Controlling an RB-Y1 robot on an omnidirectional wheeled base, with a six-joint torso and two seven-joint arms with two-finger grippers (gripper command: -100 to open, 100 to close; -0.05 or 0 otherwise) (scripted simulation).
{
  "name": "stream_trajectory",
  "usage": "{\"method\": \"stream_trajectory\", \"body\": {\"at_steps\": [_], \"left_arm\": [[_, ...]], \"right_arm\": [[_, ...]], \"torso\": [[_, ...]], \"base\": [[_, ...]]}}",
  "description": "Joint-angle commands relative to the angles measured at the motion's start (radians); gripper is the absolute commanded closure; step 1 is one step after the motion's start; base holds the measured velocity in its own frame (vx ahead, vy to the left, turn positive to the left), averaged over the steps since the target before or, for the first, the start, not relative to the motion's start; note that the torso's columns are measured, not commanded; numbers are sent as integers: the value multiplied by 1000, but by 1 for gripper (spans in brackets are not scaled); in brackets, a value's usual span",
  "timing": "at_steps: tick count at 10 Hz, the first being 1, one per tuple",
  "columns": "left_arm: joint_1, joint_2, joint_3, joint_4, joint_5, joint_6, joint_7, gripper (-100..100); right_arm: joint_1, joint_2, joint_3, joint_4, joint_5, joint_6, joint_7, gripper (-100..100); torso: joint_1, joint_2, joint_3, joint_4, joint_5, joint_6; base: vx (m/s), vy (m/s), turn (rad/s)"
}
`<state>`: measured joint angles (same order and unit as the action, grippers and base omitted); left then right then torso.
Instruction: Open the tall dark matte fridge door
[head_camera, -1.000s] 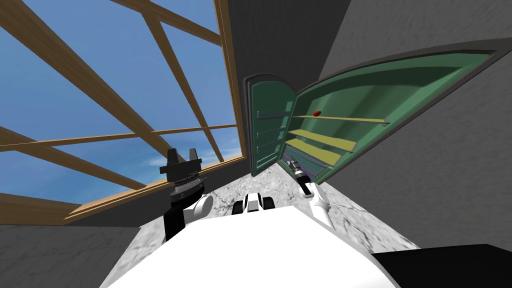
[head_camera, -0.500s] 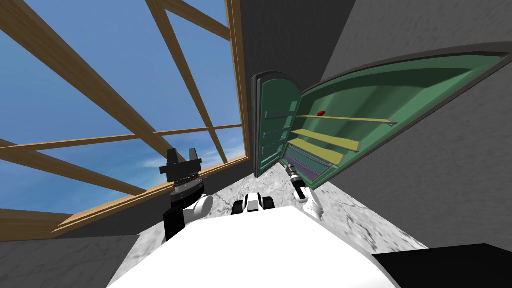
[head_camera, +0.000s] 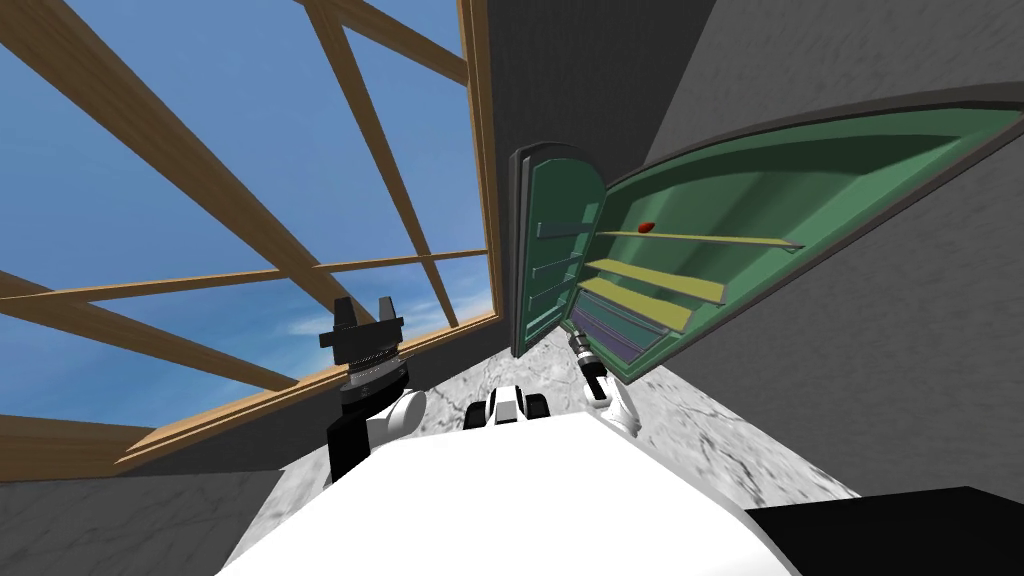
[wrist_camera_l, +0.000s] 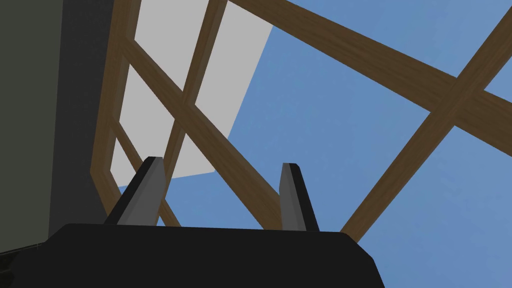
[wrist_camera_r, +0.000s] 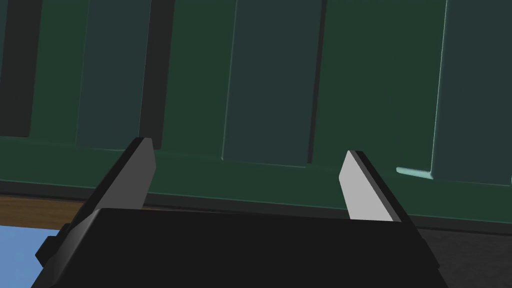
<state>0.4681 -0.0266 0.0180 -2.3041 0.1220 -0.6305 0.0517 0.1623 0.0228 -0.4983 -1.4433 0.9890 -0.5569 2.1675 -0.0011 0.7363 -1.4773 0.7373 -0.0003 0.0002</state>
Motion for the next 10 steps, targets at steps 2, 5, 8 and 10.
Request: {"method": "stream_trajectory", "body": {"at_steps": [2, 5, 8, 10], "left_arm": [[0, 0, 0, 0, 0, 0, 0, 0], [0, 0, 0, 0, 0, 0, 0, 0], [0, 0, 0, 0, 0, 0, 0, 0], [0, 0, 0, 0, 0, 0, 0, 0]], "right_arm": [[-18, -60, 24, -20, 18, 72, -76, -100], [-36, -120, 49, -41, 35, 143, -152, -100], [-55, -181, 73, -61, 53, 215, -229, -100], [-51, -195, 78, -70, 55, 223, -244, -100]], "torso": [[2, 5, 4, 2, 1, 0], [2, 2, 1, 1, 0, 0], [1, 1, 1, 1, 0, 0], [1, 2, 2, 1, 0, 0]], "base": [[-57, 21, 43], [-65, 33, 65], [-59, 28, 64], [-49, 19, 42]]}}
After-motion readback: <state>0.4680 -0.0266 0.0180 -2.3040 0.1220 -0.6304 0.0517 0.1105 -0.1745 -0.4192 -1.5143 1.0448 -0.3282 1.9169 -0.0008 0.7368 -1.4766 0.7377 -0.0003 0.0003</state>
